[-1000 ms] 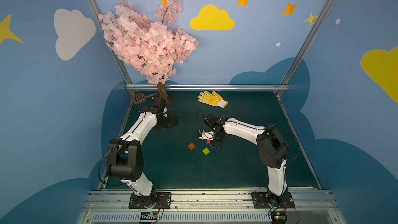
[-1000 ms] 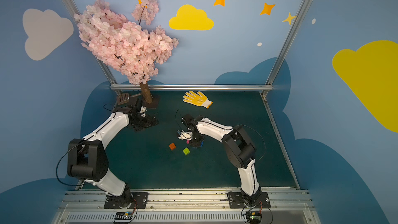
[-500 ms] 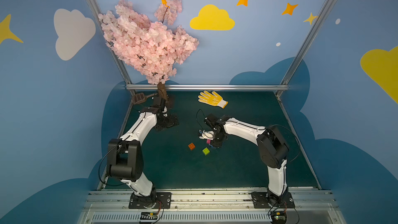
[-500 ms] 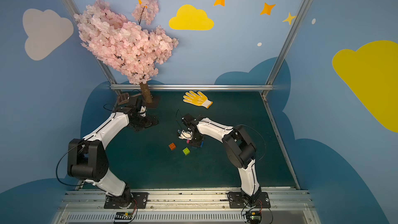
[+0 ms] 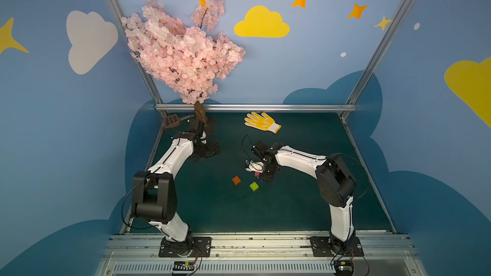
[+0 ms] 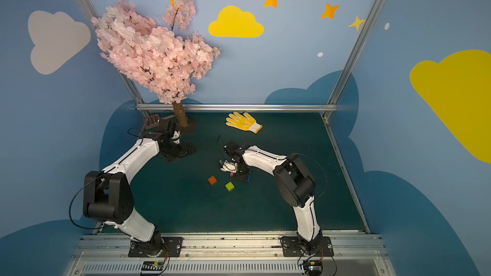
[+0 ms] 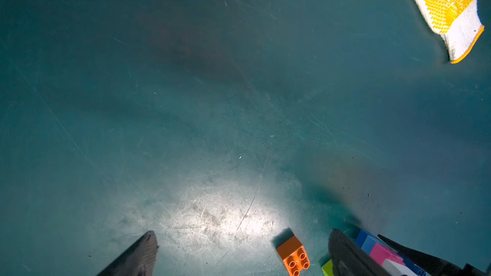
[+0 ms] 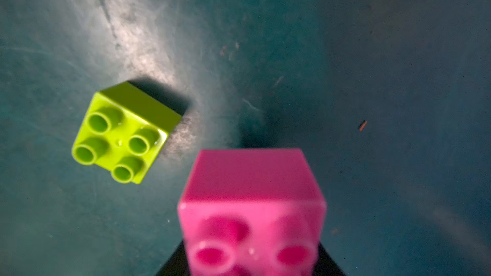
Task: Assemble the letter y with lego
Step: Assemble the lego brick with the lego brick.
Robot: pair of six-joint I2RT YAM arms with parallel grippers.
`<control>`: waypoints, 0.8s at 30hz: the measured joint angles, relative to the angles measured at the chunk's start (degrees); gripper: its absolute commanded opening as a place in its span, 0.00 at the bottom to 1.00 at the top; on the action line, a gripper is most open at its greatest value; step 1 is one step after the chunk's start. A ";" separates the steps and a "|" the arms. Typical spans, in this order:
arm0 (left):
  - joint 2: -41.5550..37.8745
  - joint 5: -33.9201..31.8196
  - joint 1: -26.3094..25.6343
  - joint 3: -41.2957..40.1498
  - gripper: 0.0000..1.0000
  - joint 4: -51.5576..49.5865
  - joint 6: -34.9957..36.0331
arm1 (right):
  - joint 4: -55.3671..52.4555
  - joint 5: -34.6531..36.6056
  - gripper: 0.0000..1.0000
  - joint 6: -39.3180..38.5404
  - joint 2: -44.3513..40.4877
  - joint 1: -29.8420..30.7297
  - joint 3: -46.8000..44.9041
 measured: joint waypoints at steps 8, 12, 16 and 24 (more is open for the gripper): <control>0.00 -0.17 0.00 0.00 1.00 0.00 0.31 | 0.00 -0.07 0.41 0.42 0.20 -0.22 0.00; 0.00 -0.13 0.00 0.00 1.00 0.11 0.35 | 0.17 -0.07 0.41 0.98 0.55 -0.26 0.00; -0.07 -0.13 0.00 -0.02 1.00 0.50 0.37 | 0.48 -0.09 0.40 1.62 1.36 -0.35 0.00; -0.52 0.04 0.00 -0.59 0.99 1.20 0.57 | 0.72 -0.33 0.14 2.54 1.73 -0.48 0.02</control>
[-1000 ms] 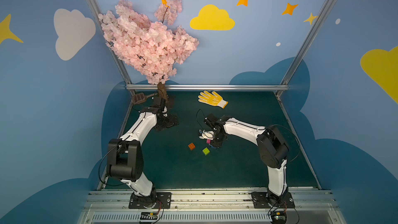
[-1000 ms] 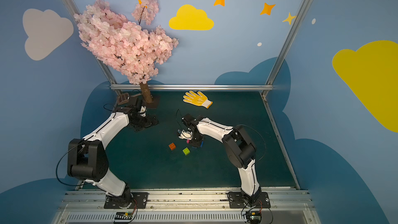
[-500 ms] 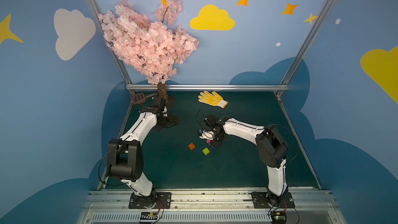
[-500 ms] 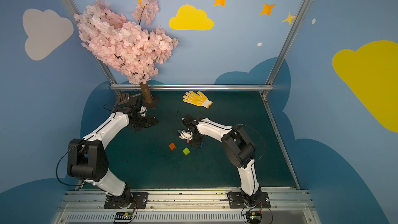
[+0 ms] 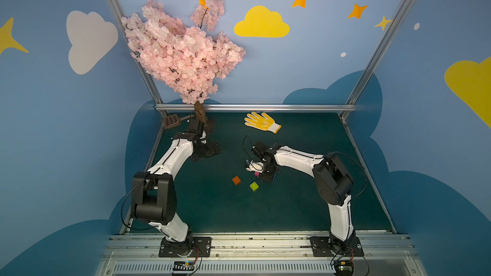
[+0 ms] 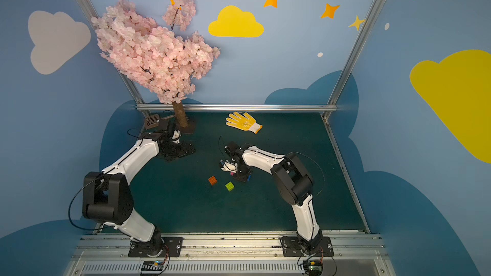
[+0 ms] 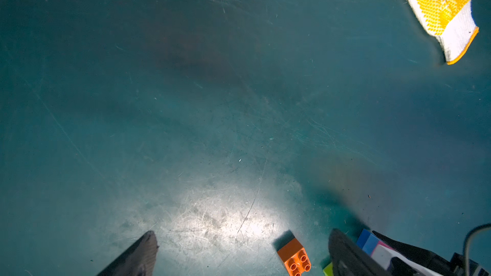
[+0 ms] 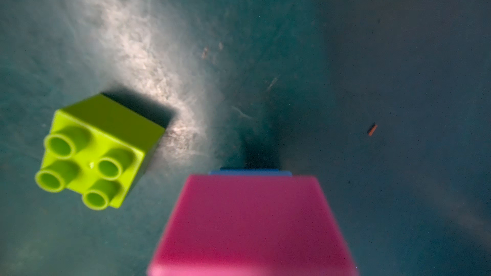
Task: Assemble the letter y with lego
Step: Assemble the lego brick with the lego brick, then adjust the lego brick at the center of the board.
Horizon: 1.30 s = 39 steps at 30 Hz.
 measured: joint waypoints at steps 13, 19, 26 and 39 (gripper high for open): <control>-4.09 -1.38 -12.79 -5.79 0.97 1.57 -3.67 | -5.46 0.63 0.00 6.29 -8.55 -1.86 0.55; -3.37 -1.95 -22.97 -9.05 0.83 2.99 -8.33 | -10.80 5.33 0.00 13.68 -16.22 -3.56 1.18; 1.62 -2.49 -32.17 -9.33 0.72 3.65 -10.91 | -13.40 8.61 0.00 22.47 -22.69 -7.93 -1.20; 16.17 -5.53 -40.74 2.03 0.73 2.49 -6.64 | -13.68 7.54 0.01 28.26 -31.41 -13.53 -6.86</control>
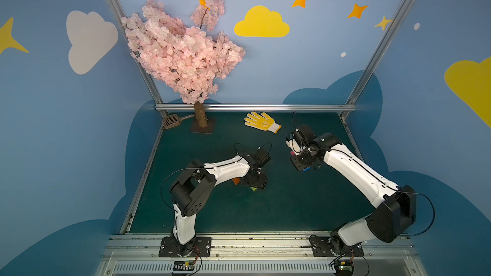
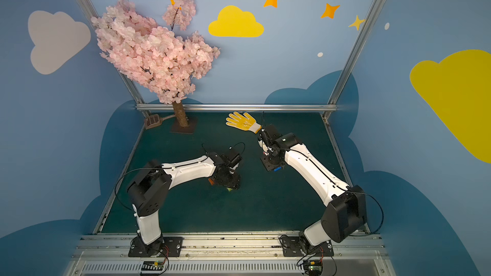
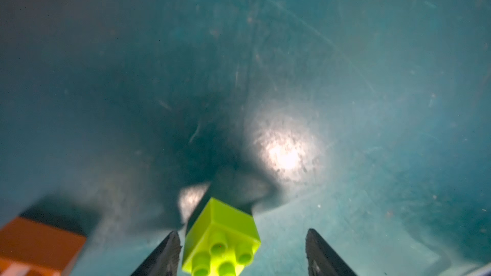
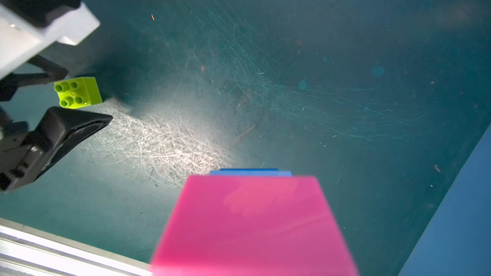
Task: Assemble the letter y with lego
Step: Adjust the lego brick at the center of the board.
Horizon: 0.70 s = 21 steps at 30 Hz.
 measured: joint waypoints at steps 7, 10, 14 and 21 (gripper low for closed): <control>0.94 -2.14 0.07 0.72 0.63 -2.01 3.52 | 0.09 -0.63 0.02 0.92 0.00 -0.07 -1.07; 0.98 -2.45 0.07 0.83 0.54 -2.67 4.04 | 0.26 -1.09 0.02 1.09 -0.02 -0.07 -1.07; 1.33 -2.67 0.07 0.92 0.45 -2.97 3.52 | 0.48 -1.64 0.03 1.29 -0.02 -0.07 -1.07; 1.42 -2.64 0.04 0.94 0.42 -2.82 -1.11 | 0.48 -2.34 0.03 1.33 -0.02 -0.07 -1.07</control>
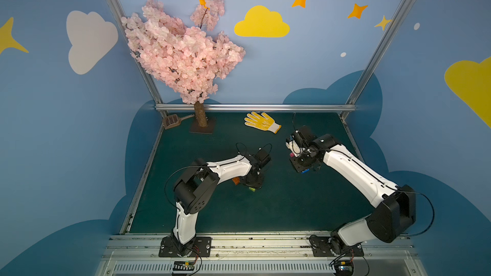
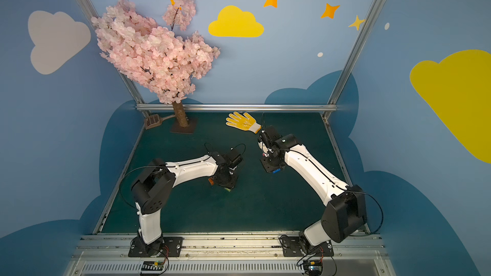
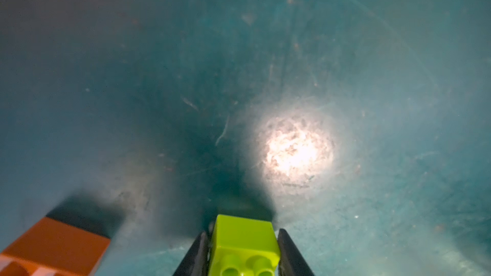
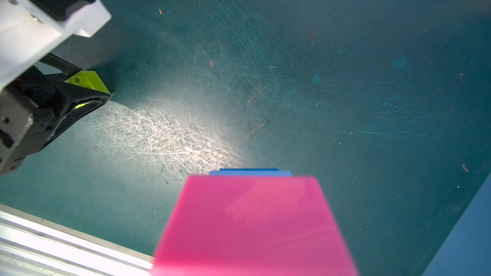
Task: Assemble the letter y with lego
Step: Adjust the lego brick at the center of the board.
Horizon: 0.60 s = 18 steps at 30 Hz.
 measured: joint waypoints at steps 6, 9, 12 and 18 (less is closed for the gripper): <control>0.00 0.74 0.04 0.07 0.44 0.35 -7.06 | 0.00 -0.35 0.03 0.00 0.02 0.20 0.00; 0.02 2.01 0.39 0.61 0.44 0.55 -10.82 | -0.02 -0.31 0.03 -0.02 0.02 0.52 0.00; 0.02 3.87 1.05 0.66 0.52 1.97 -13.68 | -0.04 -0.31 0.03 -0.09 0.13 1.05 0.02; 0.02 5.70 2.14 0.66 0.69 2.93 -17.31 | -0.04 -0.13 0.04 -0.59 1.31 2.89 0.09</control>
